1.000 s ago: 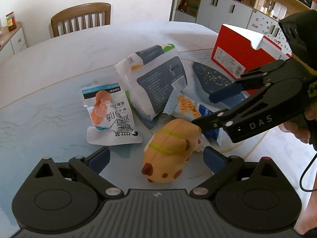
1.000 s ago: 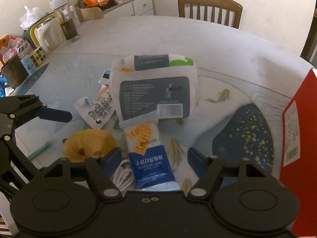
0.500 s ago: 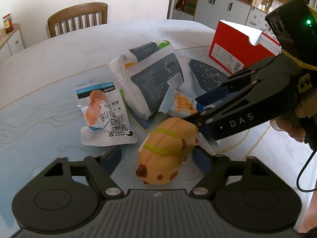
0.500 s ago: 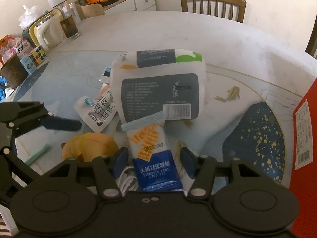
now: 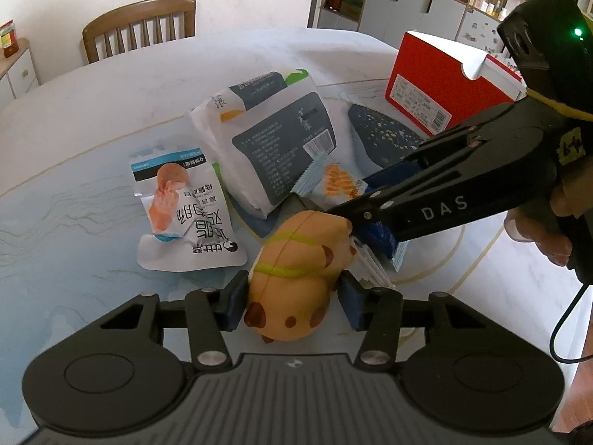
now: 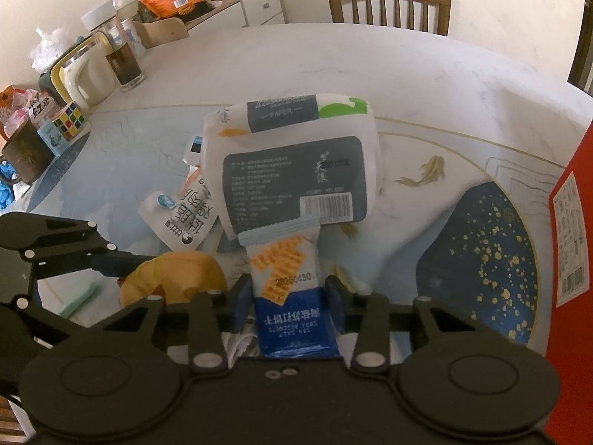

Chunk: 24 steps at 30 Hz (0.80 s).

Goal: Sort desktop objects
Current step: 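Carry the squishy toy and blue cracker packet with both grippers toward the shoebox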

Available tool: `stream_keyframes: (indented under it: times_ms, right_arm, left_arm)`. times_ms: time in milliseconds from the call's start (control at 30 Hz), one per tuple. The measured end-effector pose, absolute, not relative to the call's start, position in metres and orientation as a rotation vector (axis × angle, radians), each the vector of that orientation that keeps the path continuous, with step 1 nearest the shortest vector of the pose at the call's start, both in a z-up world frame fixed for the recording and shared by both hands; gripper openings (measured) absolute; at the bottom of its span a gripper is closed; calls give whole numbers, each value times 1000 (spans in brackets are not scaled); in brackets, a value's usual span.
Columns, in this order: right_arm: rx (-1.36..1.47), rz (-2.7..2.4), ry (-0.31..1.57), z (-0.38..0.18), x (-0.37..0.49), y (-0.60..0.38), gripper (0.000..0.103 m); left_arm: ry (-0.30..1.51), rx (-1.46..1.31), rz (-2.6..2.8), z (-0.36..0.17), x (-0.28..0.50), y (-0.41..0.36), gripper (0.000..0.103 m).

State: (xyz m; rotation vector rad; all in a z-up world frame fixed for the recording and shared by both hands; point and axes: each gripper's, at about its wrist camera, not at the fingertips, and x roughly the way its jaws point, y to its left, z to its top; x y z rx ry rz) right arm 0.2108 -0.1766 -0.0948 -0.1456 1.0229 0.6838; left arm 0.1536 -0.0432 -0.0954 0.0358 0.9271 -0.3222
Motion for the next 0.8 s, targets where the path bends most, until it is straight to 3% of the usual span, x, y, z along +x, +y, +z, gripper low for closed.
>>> stream_keyframes:
  times_ms: [800]
  right_arm:
    - [-74, 643, 960, -57, 188, -220, 38]
  left_arm:
    - [900, 9, -326, -60, 143, -50, 49]
